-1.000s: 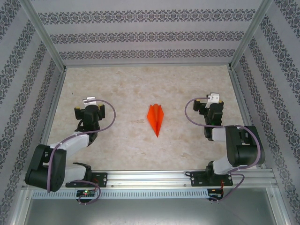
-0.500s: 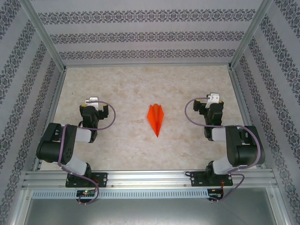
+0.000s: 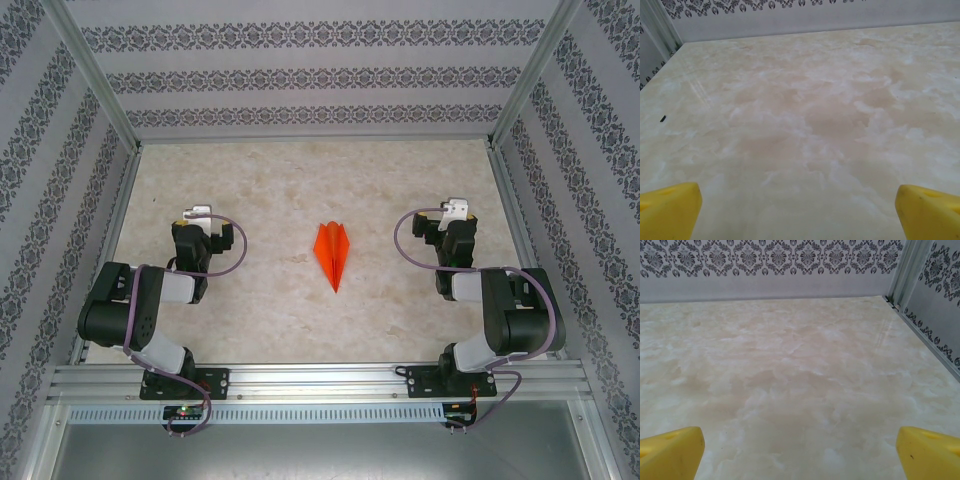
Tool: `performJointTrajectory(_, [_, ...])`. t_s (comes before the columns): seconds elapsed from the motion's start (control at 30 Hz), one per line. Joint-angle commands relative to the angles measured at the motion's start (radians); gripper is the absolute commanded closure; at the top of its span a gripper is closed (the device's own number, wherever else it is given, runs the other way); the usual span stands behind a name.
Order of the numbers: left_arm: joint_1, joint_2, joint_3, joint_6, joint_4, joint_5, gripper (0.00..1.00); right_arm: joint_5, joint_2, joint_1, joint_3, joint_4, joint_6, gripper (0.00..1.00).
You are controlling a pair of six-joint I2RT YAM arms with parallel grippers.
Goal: Fold a paper plane with a square sheet of paper (pick it up from the middle)
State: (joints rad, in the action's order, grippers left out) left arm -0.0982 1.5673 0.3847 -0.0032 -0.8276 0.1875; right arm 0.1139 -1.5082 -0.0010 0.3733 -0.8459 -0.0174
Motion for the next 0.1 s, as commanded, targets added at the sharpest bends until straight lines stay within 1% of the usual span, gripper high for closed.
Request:
performJointTrajectory(0.0, [0.009,-0.008,0.016,0.014,-0.028,-0.022,0.00,0.001,0.011,-0.004,0.016,-0.024,0.021,0.02])
performJointTrajectory(0.07, [0.009,-0.008,0.016,0.015,-0.030,-0.023,0.00,0.001,0.010,-0.004,0.016,-0.024,0.020,0.02])
